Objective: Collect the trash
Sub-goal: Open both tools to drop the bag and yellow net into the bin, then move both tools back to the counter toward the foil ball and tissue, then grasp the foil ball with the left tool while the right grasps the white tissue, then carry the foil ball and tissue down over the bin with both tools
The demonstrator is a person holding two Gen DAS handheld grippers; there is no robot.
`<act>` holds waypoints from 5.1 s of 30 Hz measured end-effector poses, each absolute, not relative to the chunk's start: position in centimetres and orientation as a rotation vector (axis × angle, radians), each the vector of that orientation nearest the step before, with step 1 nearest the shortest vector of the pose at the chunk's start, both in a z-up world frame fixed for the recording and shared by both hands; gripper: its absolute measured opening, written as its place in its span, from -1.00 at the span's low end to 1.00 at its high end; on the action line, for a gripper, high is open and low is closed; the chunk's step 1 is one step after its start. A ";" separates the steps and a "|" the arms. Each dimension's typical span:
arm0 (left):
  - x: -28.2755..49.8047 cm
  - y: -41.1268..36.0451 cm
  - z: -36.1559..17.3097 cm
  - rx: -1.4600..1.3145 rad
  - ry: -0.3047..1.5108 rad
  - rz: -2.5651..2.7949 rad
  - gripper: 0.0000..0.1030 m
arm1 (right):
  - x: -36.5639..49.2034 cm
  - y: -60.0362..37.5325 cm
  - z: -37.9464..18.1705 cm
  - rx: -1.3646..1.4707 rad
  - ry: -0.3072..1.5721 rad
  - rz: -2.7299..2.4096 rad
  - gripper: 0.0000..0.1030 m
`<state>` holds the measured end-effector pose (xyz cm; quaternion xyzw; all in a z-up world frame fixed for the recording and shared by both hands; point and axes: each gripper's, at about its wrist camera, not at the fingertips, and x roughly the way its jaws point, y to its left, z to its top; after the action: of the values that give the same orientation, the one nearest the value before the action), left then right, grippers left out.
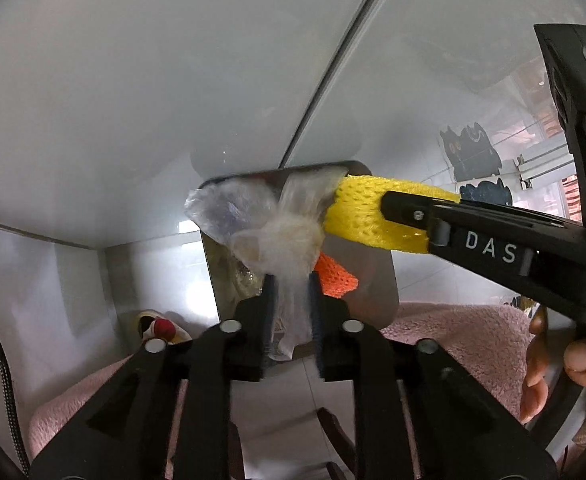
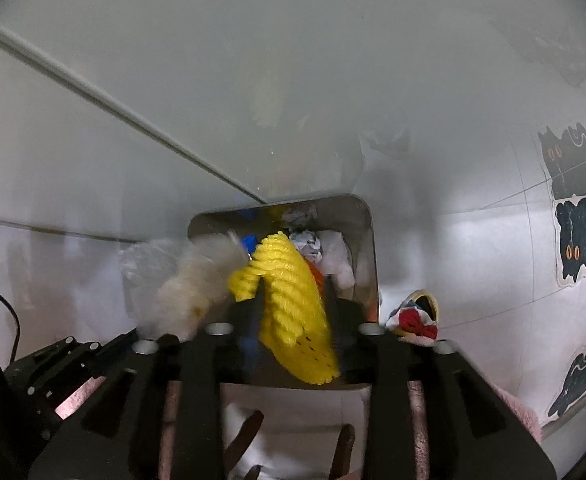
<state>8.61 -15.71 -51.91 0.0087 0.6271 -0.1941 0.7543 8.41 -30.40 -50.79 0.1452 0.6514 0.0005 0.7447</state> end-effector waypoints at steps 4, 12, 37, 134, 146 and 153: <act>8.3 -15.6 -51.2 0.018 1.347 -0.422 -0.37 | 8.5 -30.1 -50.0 0.317 1.402 -0.001 0.03; 6.8 -13.5 -46.5 0.034 1.249 -0.377 0.48 | 7.5 -30.4 -46.5 0.303 1.322 -0.003 0.53; 1.5 -7.3 -18.4 0.049 0.748 -0.294 0.84 | 2.7 -27.2 -15.5 0.109 0.739 0.153 0.90; -0.7 -10.6 -24.8 0.063 0.899 -0.462 -0.47 | -1.4 -27.9 -22.8 0.129 0.974 0.212 -0.84; 2.5 -12.9 -37.5 0.059 1.120 -0.454 -0.47 | 1.7 -29.0 -36.4 0.206 1.166 0.161 -0.84; 5.3 -14.5 -43.7 0.056 1.229 -0.461 -0.47 | 4.1 -30.0 -43.2 0.255 1.276 0.129 -0.84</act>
<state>5.34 -14.55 -43.67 0.0260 0.5712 -0.2144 0.7919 4.15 -29.96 -43.21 0.1186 0.5935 0.0599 0.7938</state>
